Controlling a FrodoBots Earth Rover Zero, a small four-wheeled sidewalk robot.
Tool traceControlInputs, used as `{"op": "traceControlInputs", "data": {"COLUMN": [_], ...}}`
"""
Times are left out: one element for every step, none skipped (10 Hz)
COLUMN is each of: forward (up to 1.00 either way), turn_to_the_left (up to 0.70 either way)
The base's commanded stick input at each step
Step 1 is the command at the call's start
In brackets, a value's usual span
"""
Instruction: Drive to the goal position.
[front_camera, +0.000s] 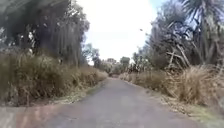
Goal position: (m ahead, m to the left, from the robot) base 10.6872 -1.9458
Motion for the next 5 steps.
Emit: {"op": "traceControlInputs", "data": {"forward": [0.85,0.85,0.85,0.85,0.85], "turn_to_the_left": [0.00,0.00,0.00,0.00,0.00]}}
